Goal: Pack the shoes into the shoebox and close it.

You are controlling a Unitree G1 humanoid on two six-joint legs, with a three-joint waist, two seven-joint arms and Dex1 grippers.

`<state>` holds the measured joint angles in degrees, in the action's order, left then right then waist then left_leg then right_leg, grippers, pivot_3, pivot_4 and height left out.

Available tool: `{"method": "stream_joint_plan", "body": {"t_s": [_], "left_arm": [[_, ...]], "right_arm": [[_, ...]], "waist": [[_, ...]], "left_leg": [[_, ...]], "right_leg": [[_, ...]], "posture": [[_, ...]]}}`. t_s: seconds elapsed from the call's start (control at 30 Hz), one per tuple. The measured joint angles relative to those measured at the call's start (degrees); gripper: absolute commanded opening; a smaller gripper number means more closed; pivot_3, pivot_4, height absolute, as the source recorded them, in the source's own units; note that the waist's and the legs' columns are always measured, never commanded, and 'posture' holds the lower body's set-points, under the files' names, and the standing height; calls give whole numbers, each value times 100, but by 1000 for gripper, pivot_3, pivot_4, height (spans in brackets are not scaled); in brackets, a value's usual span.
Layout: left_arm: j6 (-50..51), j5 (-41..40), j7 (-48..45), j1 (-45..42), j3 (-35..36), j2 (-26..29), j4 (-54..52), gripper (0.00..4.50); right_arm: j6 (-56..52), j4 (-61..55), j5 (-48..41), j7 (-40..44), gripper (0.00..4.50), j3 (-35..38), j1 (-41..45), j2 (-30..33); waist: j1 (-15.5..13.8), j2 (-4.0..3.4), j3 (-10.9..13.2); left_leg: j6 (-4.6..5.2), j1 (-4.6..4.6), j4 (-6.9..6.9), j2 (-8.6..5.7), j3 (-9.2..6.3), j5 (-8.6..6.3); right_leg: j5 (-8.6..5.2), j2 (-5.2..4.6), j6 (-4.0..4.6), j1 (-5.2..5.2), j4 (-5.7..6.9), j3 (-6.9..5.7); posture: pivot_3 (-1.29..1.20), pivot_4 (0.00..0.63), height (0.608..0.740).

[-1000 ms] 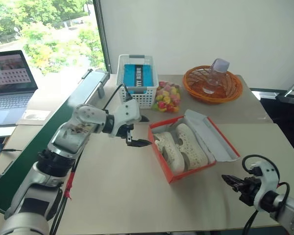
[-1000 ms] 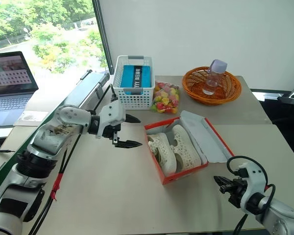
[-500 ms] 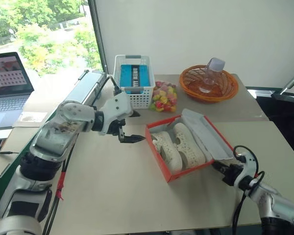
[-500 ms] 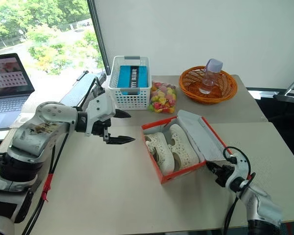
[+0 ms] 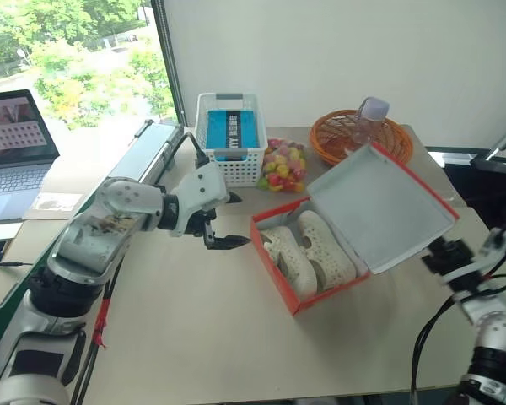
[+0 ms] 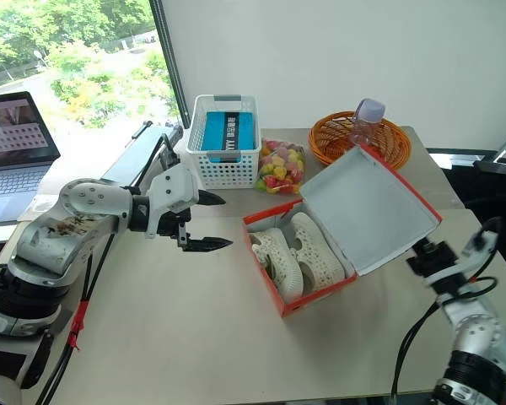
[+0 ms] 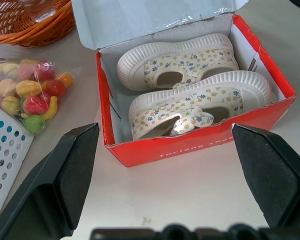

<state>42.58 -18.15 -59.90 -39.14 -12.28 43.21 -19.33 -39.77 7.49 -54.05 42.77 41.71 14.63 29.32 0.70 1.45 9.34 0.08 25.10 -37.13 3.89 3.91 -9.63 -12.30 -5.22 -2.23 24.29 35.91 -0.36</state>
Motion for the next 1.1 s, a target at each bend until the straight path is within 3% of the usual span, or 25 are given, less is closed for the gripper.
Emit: {"method": "stream_joint_plan", "body": {"t_s": [0.27, 0.43, 0.57, 0.93, 1.1], "left_arm": [[-31, -4, -366, 485, 4, 707, -101, 4500], [-91, -3, -342, 517, 9, 697, -110, 4500], [-90, -10, -257, 621, 27, 700, -163, 4500], [101, -82, -24, 897, 242, 791, -503, 4500], [164, -141, 88, 1058, 267, 802, -627, 4500]], "right_arm": [[-1175, -1242, -1777, -275, 34, -141, 307, 465], [-1383, -1249, -2250, -576, 34, -455, 757, 524], [-1572, -1195, -2265, -708, 34, -1142, 1136, 436], [-1712, -691, -1053, -238, 34, -2878, 1558, 533], [-1684, -507, 66, 240, 34, -4010, 1799, 759]], "waist": [[-7, -3, 3], [-28, 0, 5], [-8, 0, 5], [-26, 0, 5], [-20, 2, 6]], "left_leg": [[0, -6, 9, -1, 0, 0], [0, -5, 8, -2, 0, 0], [1, 0, 8, -1, 1, 0], [1, 3, 8, -2, 2, 0], [1, 8, 9, -1, 3, 0]], "right_leg": [[-12, 0, 21, 1, 1, 5], [-19, 0, 33, -1, -3, 6], [-7, 4, 16, 7, -2, 12], [-6, 4, 13, 9, -2, 10], [-7, 4, 15, 16, -2, 11]], "posture": [[0, 150, 740], [0, 150, 740], [0, 150, 740], [0, 150, 740], [0, 150, 740]]}}
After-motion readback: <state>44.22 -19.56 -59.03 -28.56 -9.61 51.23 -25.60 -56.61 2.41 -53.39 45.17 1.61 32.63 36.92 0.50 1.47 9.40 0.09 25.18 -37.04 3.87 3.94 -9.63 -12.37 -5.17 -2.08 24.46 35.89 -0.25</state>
